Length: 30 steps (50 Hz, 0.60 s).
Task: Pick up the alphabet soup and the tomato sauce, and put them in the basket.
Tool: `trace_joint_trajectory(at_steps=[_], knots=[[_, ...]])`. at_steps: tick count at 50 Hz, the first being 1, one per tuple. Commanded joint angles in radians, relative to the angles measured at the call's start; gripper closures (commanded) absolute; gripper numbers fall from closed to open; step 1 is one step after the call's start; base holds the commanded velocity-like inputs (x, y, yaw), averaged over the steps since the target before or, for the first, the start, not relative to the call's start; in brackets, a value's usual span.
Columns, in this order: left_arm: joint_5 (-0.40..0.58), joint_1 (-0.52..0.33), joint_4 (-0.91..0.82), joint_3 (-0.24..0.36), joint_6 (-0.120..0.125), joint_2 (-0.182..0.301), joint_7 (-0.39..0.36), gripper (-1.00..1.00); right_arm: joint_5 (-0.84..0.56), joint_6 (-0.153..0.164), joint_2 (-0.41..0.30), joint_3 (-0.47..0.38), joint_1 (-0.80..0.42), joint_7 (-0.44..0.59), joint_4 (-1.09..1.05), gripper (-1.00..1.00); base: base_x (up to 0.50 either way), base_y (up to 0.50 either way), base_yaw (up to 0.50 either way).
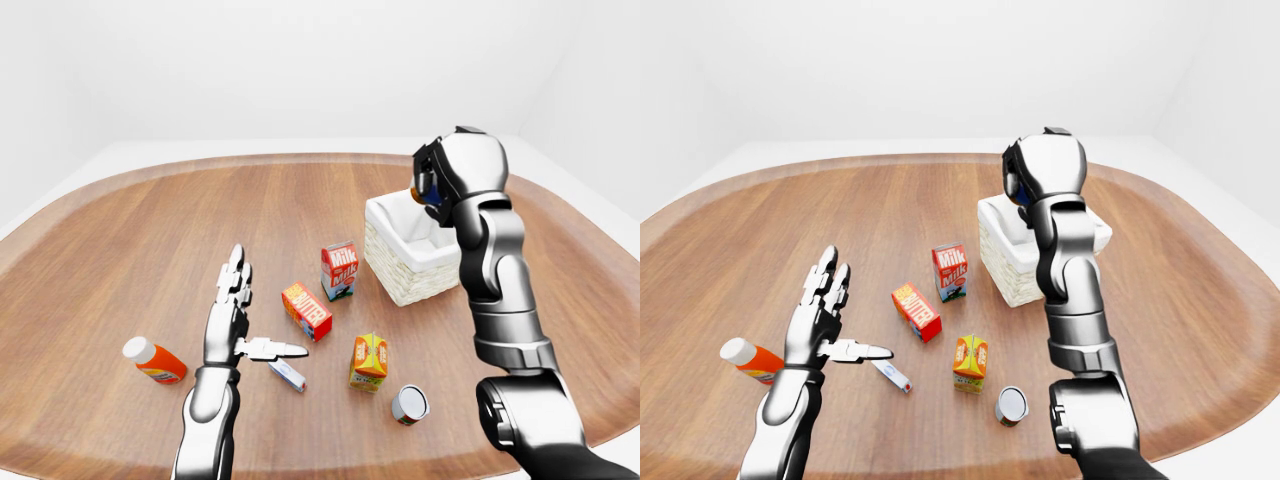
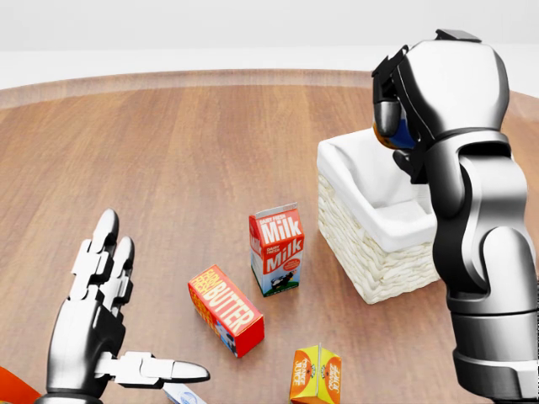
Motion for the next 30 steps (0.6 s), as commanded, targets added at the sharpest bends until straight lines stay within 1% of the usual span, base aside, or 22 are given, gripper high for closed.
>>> trace_joint_trajectory(at_steps=[1,14,22,30], knots=[[-0.004,-0.008,0.005,0.004,0.000,-0.001,0.007,-1.00,0.008,0.000,-0.027,0.012,-0.111,-0.113,0.233,1.00,0.00,0.00,0.00],[-0.003,-0.009,-0.009,0.003,0.000,-0.001,0.012,-1.00,0.050,0.000,-0.064,0.016,-0.222,-0.177,0.444,1.00,0.00,0.00,0.00],[-0.004,-0.008,-0.008,0.003,0.000,-0.001,0.011,-1.00,0.082,0.000,-0.080,0.027,-0.299,-0.256,0.642,1.00,0.00,0.00,0.00],[-0.005,-0.009,-0.007,0.004,0.000,0.000,0.009,-1.00,0.092,0.000,-0.094,0.043,-0.358,-0.283,0.754,1.00,0.00,0.00,0.00]])
